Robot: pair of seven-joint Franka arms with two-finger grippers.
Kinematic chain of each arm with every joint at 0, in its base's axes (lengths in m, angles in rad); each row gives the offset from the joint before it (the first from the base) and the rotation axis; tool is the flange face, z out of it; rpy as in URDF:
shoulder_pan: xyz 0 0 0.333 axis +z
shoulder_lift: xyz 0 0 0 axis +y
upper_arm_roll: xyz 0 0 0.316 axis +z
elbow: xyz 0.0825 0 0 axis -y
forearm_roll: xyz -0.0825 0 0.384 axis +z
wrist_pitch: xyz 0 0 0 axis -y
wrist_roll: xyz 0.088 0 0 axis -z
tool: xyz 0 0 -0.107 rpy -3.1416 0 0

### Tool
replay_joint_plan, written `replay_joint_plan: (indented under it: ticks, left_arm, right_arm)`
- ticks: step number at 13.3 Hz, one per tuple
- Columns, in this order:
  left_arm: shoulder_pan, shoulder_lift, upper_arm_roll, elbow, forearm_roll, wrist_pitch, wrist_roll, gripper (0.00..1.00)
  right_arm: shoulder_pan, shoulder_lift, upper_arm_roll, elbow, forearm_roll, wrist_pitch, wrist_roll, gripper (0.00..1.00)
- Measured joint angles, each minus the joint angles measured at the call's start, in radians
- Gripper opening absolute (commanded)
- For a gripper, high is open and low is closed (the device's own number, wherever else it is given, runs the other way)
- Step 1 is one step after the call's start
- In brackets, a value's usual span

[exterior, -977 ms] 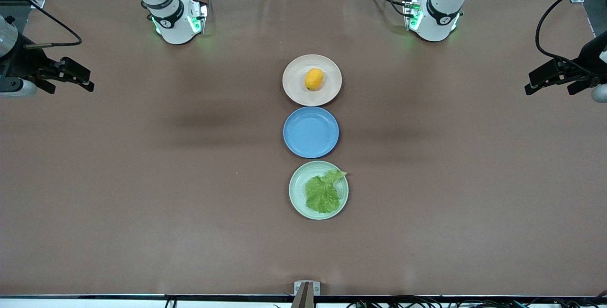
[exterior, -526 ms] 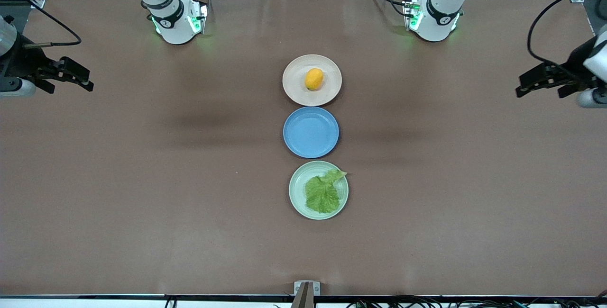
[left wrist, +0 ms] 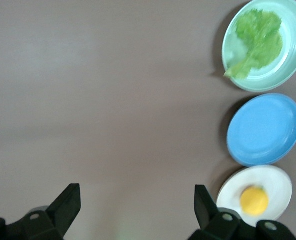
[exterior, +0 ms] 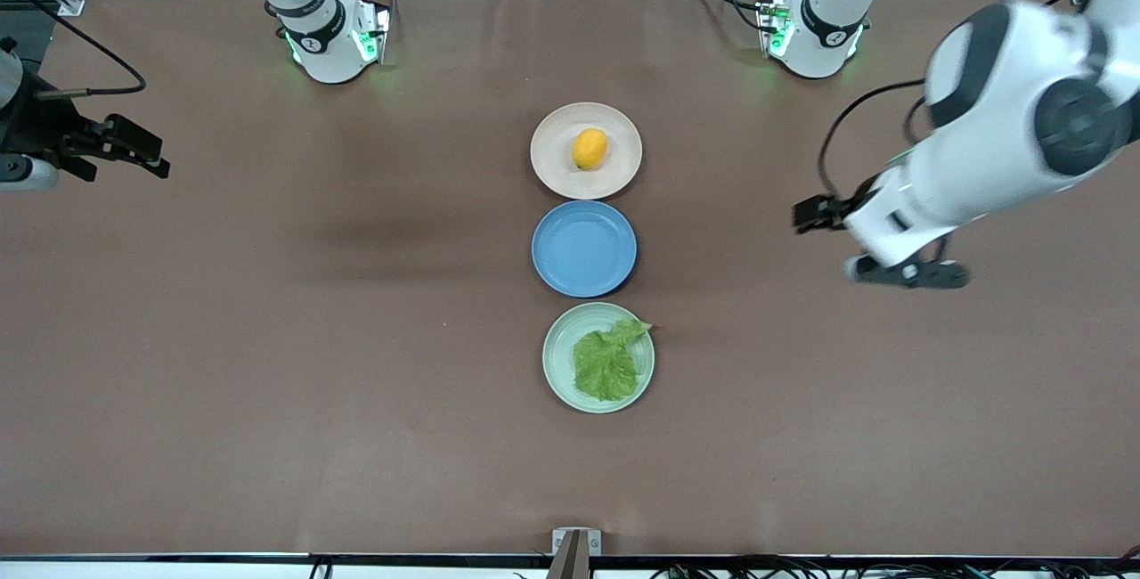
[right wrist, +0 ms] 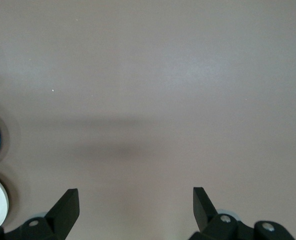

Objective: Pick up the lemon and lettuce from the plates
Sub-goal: 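Reach the left gripper toward the lettuce while the right gripper reaches the lemon, then grasp the lettuce leaf with the left gripper while the right gripper grasps the lemon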

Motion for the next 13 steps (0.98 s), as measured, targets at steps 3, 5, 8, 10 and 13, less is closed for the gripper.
replay_joint_plan:
  ticks: [3, 5, 8, 10, 13]
  left_arm:
    - [-0.086, 0.130, -0.001, -0.002, 0.000, 0.180, -0.086, 1.00]
    - [-0.128, 0.211, 0.000, -0.002, 0.000, 0.305, -0.133, 1.00]
    - [-0.187, 0.313, -0.002, 0.000, 0.000, 0.450, -0.210, 1.00]
    - [-0.226, 0.378, -0.001, 0.017, 0.000, 0.537, -0.265, 1.00]
    - [-0.254, 0.469, -0.001, 0.080, 0.000, 0.648, -0.340, 1.00]
  right_arm:
    - [-0.005, 0.103, -0.005, 0.029, 0.000, 0.035, -0.007, 1.00]
    - [-0.004, 0.196, -0.004, 0.056, 0.001, 0.053, -0.012, 1.00]
    - [0.027, 0.259, 0.005, 0.069, 0.034, 0.049, 0.084, 1.00]
    - [0.119, 0.239, 0.010, 0.047, 0.054, 0.038, 0.253, 1.00]
    - [0.325, 0.181, 0.020, -0.040, 0.081, 0.088, 0.547, 1.00]
